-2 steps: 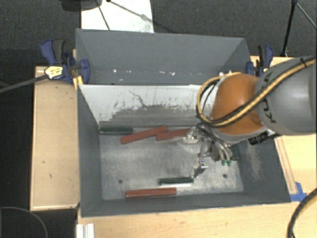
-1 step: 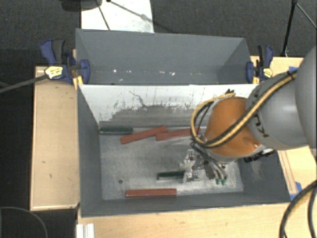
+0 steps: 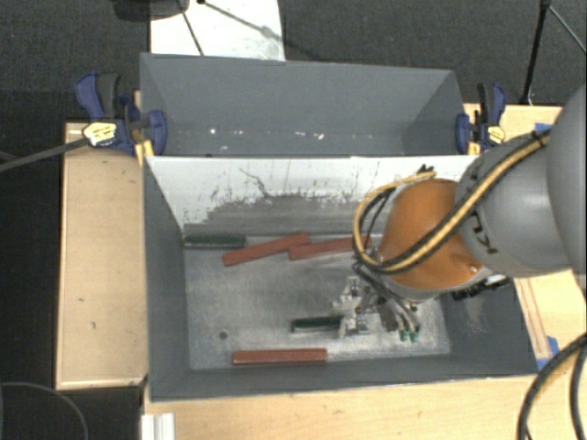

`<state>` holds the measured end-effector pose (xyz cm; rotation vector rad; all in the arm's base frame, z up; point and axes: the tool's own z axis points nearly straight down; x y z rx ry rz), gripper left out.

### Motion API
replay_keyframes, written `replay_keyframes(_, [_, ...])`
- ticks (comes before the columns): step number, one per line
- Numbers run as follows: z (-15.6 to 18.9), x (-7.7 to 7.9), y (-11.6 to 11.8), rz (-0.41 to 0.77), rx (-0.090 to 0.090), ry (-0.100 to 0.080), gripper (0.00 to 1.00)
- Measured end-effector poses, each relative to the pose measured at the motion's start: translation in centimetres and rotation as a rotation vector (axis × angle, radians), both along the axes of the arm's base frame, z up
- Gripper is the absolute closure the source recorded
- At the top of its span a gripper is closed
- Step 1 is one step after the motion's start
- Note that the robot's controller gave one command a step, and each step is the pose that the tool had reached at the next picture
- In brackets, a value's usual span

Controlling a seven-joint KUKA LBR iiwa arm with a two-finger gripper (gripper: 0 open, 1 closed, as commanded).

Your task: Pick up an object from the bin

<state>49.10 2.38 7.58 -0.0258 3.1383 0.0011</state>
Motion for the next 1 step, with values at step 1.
replay_keyframes(1, [14.94, -0.34, -0.86, 0.018, -0.001, 0.000, 1.00])
